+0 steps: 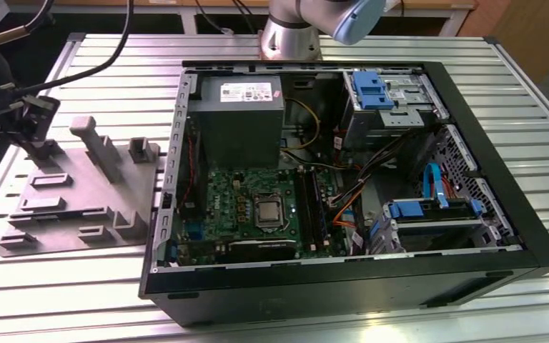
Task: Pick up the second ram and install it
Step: 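Reach for the second ram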
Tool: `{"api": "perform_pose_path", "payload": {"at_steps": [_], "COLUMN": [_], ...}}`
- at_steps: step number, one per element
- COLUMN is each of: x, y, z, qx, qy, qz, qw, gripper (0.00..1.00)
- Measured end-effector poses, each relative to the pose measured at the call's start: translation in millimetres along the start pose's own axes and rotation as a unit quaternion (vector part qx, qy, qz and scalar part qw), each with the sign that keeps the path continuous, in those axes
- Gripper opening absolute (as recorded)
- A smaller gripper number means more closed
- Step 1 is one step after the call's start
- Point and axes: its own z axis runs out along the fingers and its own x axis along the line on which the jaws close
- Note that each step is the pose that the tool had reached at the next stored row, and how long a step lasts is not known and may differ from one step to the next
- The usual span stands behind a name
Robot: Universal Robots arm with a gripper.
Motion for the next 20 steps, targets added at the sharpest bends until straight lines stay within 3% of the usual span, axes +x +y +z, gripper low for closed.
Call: {"api": "perform_pose_path", "payload": {"at_steps": [9, 20], "x": [4.8, 5.6], "y": [-9.6, -22.9], "z": [10.3, 23.7], "qx": [-0.0002, -0.0001], "qy": [0.0000, 0.0001], "qz": [0.000, 0.000], "qw": [1.0000, 1.0000], "gripper": [0.10, 0.10]}}
